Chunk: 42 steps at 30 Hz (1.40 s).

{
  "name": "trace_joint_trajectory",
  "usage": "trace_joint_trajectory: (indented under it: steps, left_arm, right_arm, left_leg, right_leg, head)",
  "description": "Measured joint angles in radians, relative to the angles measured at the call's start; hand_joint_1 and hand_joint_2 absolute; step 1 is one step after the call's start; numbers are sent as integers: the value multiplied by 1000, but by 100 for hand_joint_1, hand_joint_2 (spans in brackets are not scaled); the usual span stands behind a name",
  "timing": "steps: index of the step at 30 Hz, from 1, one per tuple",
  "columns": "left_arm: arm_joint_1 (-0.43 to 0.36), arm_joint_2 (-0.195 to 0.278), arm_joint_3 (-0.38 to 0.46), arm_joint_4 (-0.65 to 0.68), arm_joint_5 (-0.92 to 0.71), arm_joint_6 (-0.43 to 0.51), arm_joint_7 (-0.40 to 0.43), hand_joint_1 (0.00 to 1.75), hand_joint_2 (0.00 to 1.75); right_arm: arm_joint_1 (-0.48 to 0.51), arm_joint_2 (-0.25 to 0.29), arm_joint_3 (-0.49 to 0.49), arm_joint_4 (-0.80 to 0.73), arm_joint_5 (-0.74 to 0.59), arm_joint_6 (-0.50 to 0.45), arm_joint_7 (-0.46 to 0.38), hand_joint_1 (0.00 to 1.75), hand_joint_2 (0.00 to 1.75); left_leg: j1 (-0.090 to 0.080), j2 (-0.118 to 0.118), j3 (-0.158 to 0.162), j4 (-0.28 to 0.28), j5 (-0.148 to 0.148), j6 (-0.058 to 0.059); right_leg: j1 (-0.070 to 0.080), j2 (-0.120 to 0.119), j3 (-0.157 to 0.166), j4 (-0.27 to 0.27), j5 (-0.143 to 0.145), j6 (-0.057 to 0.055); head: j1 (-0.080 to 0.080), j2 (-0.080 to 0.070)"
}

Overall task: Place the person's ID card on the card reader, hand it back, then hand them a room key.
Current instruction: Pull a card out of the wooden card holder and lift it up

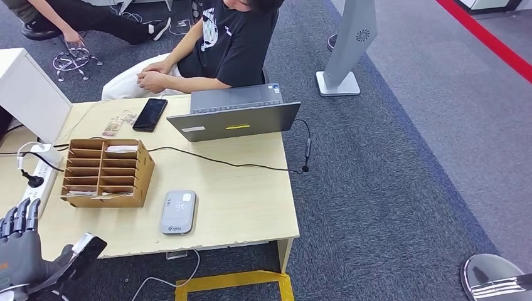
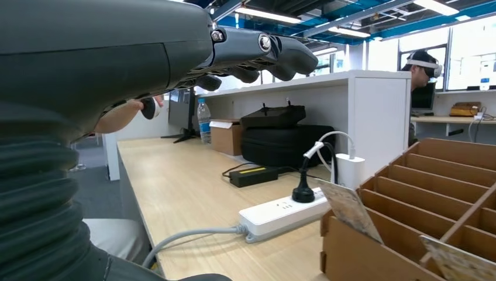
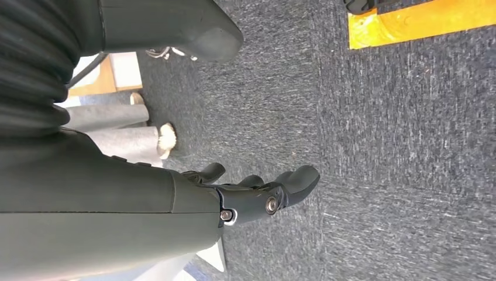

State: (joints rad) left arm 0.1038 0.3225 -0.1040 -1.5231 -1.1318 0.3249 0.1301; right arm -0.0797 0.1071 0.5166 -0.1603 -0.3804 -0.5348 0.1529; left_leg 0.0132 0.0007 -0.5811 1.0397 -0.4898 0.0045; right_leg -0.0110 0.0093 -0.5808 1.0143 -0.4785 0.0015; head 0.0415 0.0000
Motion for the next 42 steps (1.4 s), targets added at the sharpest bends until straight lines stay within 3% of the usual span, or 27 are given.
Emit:
trace_joint_trajectory:
  steps: [9,28,42]
  left_arm:
    - [25,14,34,-26,4,-1,-29,0,175]
    - [-69,-15,26,-25,-33,-22,-42,0,175]
    - [-177,-91,-47,134,13,-18,-63,0,175]
  right_arm:
    - [-5,8,10,-2,-3,-1,5,0,175]
    - [7,6,-2,-2,-42,1,-34,0,175]
    - [7,3,-4,-3,-33,2,-44,0,175]
  left_leg:
    - [0,0,0,0,0,0]
    - [0,0,1,0,0,0]
    - [-1,0,1,1,0,0]
  right_leg:
    - [0,0,0,0,0,0]
    - [0,0,0,0,0,0]
    - [-1,0,0,0,1,0]
  head:
    - [0,0]
    - [0,0]
    - [0,0]
